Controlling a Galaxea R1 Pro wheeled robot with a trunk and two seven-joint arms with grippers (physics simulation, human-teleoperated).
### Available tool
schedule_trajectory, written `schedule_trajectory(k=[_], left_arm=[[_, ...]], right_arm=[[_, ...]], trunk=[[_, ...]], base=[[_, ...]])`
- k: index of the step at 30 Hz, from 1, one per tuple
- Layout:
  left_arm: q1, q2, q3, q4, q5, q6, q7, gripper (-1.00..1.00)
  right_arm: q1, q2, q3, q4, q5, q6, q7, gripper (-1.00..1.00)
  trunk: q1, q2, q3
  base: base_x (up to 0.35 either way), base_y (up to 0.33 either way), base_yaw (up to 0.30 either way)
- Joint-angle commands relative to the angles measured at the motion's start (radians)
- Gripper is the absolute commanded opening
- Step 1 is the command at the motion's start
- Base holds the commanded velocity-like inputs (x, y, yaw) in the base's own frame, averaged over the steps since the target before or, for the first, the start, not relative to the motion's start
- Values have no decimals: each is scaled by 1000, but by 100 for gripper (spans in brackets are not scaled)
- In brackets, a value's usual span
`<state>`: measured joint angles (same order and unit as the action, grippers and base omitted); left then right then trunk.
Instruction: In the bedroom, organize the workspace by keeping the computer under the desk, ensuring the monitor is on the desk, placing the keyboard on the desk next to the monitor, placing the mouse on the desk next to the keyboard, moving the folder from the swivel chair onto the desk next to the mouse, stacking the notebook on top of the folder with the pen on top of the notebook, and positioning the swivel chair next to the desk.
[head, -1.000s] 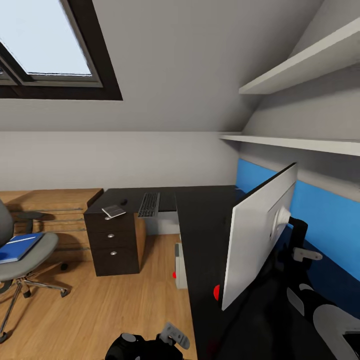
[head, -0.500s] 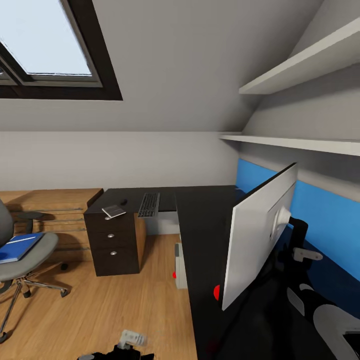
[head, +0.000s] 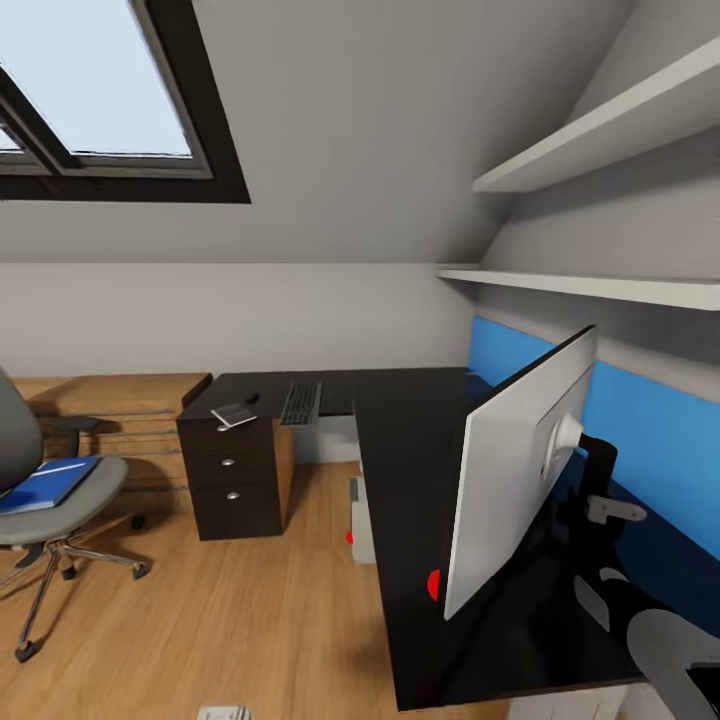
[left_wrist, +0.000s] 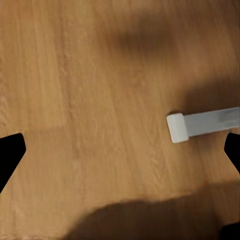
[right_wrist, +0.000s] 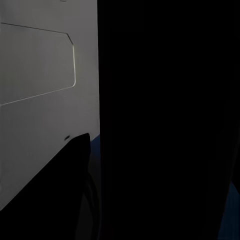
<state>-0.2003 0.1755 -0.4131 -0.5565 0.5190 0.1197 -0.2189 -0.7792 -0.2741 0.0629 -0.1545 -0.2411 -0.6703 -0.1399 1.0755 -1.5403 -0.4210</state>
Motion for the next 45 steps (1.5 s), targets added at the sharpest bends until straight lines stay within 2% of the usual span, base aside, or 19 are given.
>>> schedule_trajectory(k=[1, 7, 11, 20, 29, 31, 36, 39, 45], left_arm=[[-1, 0, -5, 0, 10, 3, 1, 100], [-1, -3, -4, 3, 10, -1, 2, 100], [-1, -4, -4, 4, 11, -2, 29, 100], [-1, -4, -4, 4, 12, -3, 42, 100], [-1, -3, 0, 15, 15, -2, 44, 100], [-1, -3, 11, 27, 20, -3, 43, 100], [-1, -4, 74, 38, 24, -3, 43, 100], [-1, -4, 90, 39, 24, -4, 42, 100], [-1, -4, 93, 40, 24, -5, 42, 100]], right_arm=[[0, 0, 11, 9, -15, -3, -4, -100], [0, 1, 11, 10, -15, -3, -4, -100], [0, 1, 12, 10, -15, -3, -4, -100], [0, 1, 15, 10, -15, -3, -4, -100], [0, 4, 17, 10, -9, -3, -4, -100], [0, 5, 17, 10, -9, -3, -4, -100], [0, 8, 17, 10, -9, -3, -4, -100], [0, 9, 17, 10, -9, -3, -4, -100], [0, 10, 17, 10, -9, -3, -4, -100]], trunk=[[-1, -1, -1], [-1, -1, -1], [-1, -1, -1], [-1, -1, -1], [-1, -1, -1], [-1, -1, -1], [-1, -1, -1], [-1, -1, -1], [-1, -1, -1]], base=[[-335, 0, 0], [-326, -54, 0], [-146, -259, 0], [115, -276, 0], [49, -30, 0], [220, -1, 0], [171, 0, 0], [74, 0, 0], [149, 0, 0]])
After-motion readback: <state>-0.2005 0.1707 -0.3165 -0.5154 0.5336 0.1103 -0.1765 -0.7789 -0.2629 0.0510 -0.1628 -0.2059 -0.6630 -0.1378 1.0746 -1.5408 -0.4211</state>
